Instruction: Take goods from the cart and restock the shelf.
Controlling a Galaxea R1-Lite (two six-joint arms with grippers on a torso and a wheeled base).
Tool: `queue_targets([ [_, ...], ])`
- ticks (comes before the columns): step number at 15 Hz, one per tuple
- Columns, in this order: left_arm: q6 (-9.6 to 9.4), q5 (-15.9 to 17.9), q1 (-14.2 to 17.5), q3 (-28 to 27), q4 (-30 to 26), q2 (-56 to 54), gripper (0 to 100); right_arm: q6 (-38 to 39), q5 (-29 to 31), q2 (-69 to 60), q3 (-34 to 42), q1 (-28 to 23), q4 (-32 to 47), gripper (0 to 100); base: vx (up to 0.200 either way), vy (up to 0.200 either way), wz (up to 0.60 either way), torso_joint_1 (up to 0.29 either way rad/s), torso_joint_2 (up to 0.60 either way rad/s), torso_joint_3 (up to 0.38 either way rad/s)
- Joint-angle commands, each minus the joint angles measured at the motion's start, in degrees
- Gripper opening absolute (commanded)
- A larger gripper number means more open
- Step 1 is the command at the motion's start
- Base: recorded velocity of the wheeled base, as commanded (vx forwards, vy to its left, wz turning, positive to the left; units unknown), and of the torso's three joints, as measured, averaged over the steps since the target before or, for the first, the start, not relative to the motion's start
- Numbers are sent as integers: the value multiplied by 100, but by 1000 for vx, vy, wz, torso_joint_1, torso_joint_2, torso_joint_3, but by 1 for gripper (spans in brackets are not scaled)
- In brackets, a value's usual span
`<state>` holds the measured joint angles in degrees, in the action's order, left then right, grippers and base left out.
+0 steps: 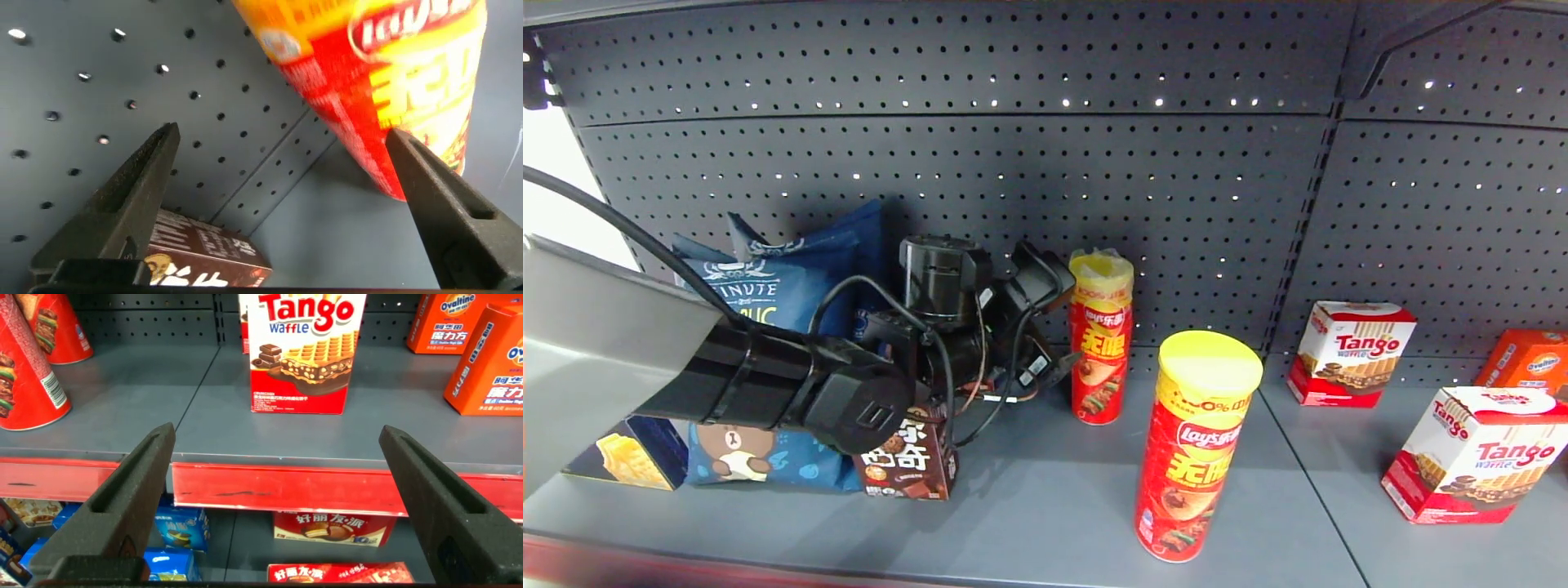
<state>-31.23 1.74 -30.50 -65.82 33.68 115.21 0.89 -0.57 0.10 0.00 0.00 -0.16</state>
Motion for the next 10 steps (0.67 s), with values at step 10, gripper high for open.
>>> queue_targets([
  [10,-94,-139,62,-98,-37,-289,100,-1,-4,8,0,0,-2,100,0,0,0,0,0,0],
])
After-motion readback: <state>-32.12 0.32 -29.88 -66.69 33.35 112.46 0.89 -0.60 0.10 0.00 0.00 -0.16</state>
